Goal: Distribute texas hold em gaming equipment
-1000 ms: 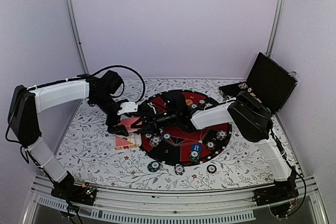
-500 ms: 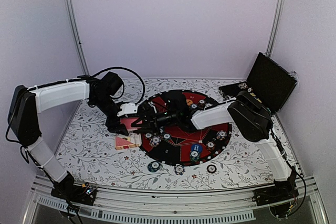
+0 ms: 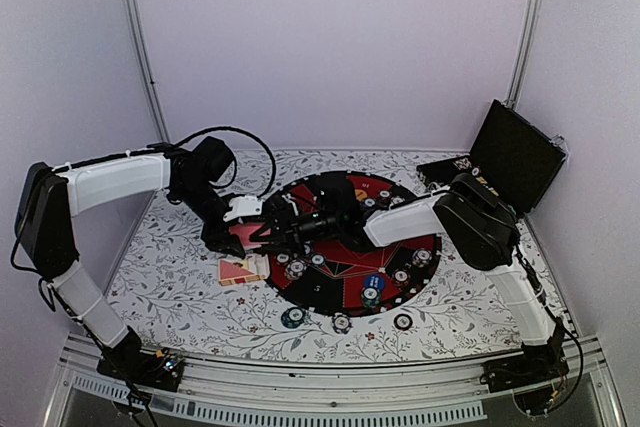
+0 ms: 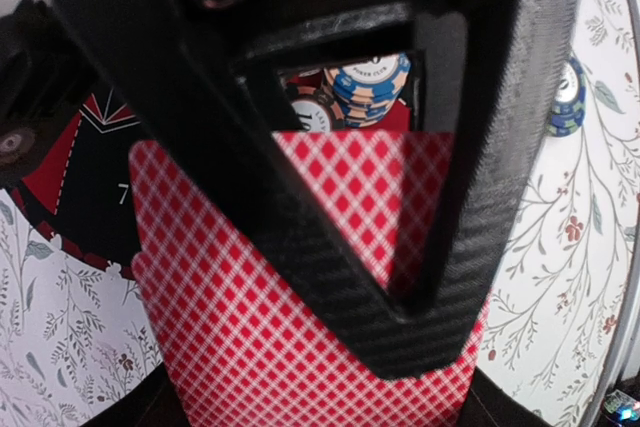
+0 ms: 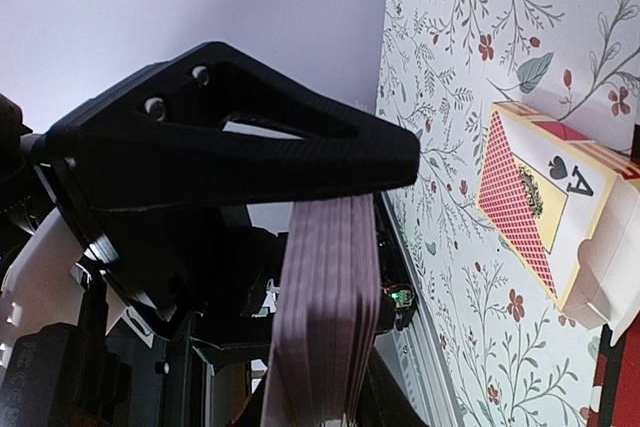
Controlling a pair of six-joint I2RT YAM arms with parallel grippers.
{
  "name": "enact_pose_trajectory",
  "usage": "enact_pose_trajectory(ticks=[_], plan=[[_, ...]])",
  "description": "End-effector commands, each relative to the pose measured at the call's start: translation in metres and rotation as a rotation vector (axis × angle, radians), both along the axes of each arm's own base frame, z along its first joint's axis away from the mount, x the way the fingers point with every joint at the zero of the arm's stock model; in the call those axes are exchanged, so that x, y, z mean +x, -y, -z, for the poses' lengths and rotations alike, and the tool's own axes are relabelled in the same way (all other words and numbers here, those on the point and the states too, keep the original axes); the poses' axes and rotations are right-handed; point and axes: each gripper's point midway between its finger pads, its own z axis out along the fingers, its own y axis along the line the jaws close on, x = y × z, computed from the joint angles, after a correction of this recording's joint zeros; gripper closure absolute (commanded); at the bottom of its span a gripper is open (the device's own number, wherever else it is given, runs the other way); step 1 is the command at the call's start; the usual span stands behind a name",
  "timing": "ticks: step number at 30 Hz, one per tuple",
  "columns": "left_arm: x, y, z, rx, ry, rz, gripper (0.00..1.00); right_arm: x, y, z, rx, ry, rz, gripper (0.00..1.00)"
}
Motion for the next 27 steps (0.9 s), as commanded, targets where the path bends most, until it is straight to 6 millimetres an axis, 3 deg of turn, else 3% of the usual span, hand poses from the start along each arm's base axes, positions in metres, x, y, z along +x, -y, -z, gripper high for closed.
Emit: enact_pose_trajectory(ticks=[1,5,9,20,27], plan=[[0.005,0.009,-0.017,-0.03,0.05,0.023,0.39,-0.01,-0.002,-0.034,0.078,0.052,-0.037,0.74],[0.003,0.008,-0.017,-0.022,0.049,0.027,0.4,-0.008,-0.005,-0.032,0.073,0.042,-0.034,0.59],[0.003,0.008,-0.016,-0.015,0.049,0.028,0.42,-0.003,-0.008,-0.032,0.064,0.038,-0.023,0.53],[0.0,0.012,-0.023,-0.013,0.052,0.04,0.46,0.007,-0.014,-0.016,0.031,0.015,0.002,0.54],[-0.004,0.012,-0.027,-0.009,0.043,0.047,0.48,0.02,0.0,0.002,-0.018,-0.013,0.078,0.6]])
